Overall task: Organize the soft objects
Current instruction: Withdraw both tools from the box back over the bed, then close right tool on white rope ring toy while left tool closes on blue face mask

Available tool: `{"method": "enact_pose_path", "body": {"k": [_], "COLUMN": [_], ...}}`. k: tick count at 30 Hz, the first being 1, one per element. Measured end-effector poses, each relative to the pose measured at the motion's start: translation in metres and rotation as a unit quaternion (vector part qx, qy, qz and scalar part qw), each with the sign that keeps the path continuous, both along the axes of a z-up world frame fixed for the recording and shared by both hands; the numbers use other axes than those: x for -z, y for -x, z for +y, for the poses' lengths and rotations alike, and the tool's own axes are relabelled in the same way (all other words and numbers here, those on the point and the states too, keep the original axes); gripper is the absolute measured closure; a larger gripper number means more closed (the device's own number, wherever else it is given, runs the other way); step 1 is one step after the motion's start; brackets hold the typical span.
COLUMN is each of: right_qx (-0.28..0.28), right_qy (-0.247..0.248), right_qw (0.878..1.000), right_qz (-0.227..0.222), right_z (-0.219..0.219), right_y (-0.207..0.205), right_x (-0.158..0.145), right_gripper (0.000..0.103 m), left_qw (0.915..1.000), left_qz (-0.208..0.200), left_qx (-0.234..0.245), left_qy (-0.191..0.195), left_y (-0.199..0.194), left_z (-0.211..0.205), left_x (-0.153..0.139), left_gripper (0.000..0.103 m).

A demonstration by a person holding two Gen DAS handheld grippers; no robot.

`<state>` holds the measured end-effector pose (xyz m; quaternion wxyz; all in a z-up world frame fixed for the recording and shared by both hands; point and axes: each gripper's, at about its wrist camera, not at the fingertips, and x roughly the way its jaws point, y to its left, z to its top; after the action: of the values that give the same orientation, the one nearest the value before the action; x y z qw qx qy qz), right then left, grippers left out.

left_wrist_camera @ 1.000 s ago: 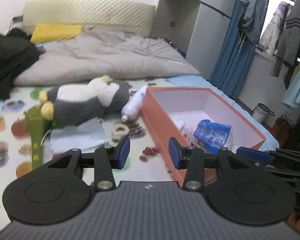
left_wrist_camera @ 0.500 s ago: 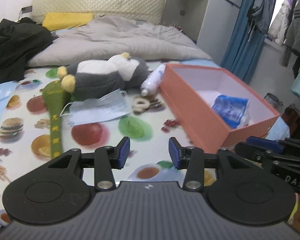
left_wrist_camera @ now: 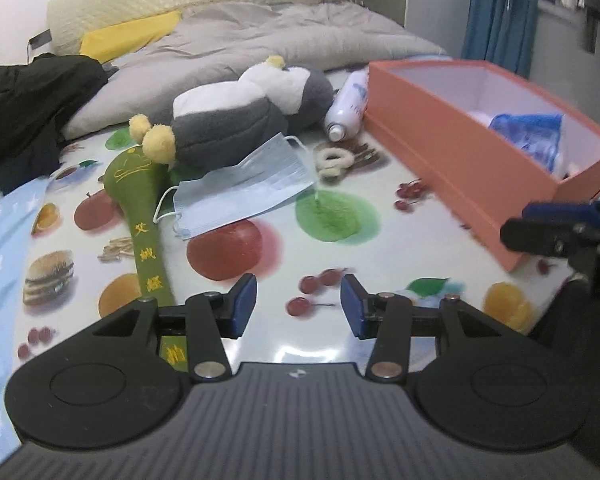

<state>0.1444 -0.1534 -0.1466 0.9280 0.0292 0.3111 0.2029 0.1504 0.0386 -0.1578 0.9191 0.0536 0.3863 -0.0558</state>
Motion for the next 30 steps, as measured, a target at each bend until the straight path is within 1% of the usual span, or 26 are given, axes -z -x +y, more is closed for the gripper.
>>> {"method": "enact_pose_path", "body": {"k": [1,3,6,8,11,13,14,15,17,20,22,26,28,30], "right_qx": [-0.001,-0.003,-0.003,-0.004,-0.006,-0.002,0.001,0.005,0.013,0.032,0.041,0.058,0.067,0.071], "right_qy": [0.001,0.000,-0.006,-0.009,-0.014,-0.013,-0.011,-0.010,-0.010,-0.010,-0.010,0.003,0.003,0.002], "right_qw": [1.000,1.000,1.000,1.000,1.000,1.000,1.000,1.000,1.000,0.999,0.999,0.998,0.997,0.996], "right_qz": [0.000,-0.001,-0.004,-0.006,-0.006,-0.007,-0.008,-0.009,-0.003,0.016,0.024,0.032,0.041,0.048], "right_z": [0.003,0.007,0.012,0.017,0.026,0.033,0.036,0.038,0.041,0.042,0.043,0.045,0.044,0.044], "right_y": [-0.006,-0.018,-0.037,-0.050,-0.072,-0.087,-0.094,-0.102,-0.116,-0.139,-0.153,-0.178,-0.189,-0.199], "right_x": [0.002,0.005,0.007,0.009,0.011,0.015,0.018,0.021,0.027,0.041,0.049,0.065,0.073,0.080], "right_gripper": [0.068,0.060,0.053,0.051,0.049,0.042,0.037,0.036,0.036,0.036,0.036,0.036,0.036,0.036], "left_qw": [1.0000,0.9998,0.9985,0.9966,0.9944,0.9929,0.9923,0.9915,0.9896,0.9860,0.9834,0.9805,0.9802,0.9818], "left_qz": [0.002,0.006,0.012,0.012,0.018,0.022,0.024,0.026,0.026,0.029,0.034,0.044,0.046,0.045], "left_qx": [0.001,0.005,0.012,0.018,0.024,0.026,0.031,0.038,0.056,0.080,0.093,0.111,0.117,0.121], "left_qy": [-0.007,-0.021,-0.052,-0.080,-0.102,-0.114,-0.118,-0.121,-0.130,-0.144,-0.152,-0.157,-0.153,-0.139], "left_y": [-0.007,-0.020,-0.036,-0.048,-0.069,-0.082,-0.089,-0.094,-0.107,-0.124,-0.138,-0.163,-0.174,-0.183], "left_z": [0.002,0.006,0.012,0.016,0.025,0.030,0.032,0.033,0.034,0.031,0.029,0.031,0.034,0.038], "left_x": [0.004,0.011,0.020,0.025,0.031,0.036,0.038,0.040,0.044,0.054,0.061,0.075,0.080,0.081], "left_gripper": [0.050,0.049,0.046,0.043,0.037,0.035,0.032,0.030,0.025,0.021,0.020,0.020,0.020,0.020]}}
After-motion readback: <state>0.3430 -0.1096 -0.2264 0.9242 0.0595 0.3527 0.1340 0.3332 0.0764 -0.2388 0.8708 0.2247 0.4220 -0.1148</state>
